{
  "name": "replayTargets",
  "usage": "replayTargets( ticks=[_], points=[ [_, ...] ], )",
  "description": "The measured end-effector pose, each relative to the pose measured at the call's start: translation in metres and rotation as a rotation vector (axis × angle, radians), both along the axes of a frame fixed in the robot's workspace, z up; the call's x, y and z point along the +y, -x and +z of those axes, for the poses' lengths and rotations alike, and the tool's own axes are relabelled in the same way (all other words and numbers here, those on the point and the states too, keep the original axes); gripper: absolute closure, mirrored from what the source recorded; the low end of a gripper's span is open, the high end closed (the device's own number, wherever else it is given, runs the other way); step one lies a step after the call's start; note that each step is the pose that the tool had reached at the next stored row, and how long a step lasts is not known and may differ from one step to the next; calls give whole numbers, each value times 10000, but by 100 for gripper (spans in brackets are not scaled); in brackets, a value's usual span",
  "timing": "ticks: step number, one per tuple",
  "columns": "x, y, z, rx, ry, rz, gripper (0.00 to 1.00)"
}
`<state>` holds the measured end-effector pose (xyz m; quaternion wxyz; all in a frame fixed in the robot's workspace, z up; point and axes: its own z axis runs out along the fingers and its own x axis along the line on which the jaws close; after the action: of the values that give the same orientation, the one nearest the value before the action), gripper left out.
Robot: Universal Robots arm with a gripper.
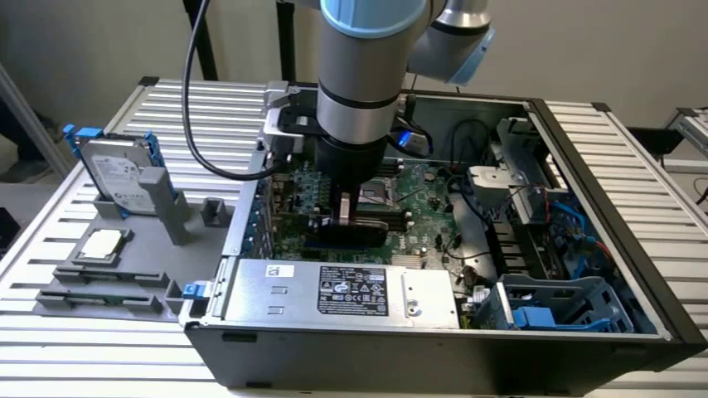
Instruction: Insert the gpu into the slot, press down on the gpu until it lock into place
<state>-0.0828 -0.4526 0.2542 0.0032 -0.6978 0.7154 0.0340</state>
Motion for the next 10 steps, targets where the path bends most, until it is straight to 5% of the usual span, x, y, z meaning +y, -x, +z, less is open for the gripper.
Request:
replayTargets(
  ticks=[10],
  points=[
    [-15,-2,-45,32,-7,2,74]
  ],
)
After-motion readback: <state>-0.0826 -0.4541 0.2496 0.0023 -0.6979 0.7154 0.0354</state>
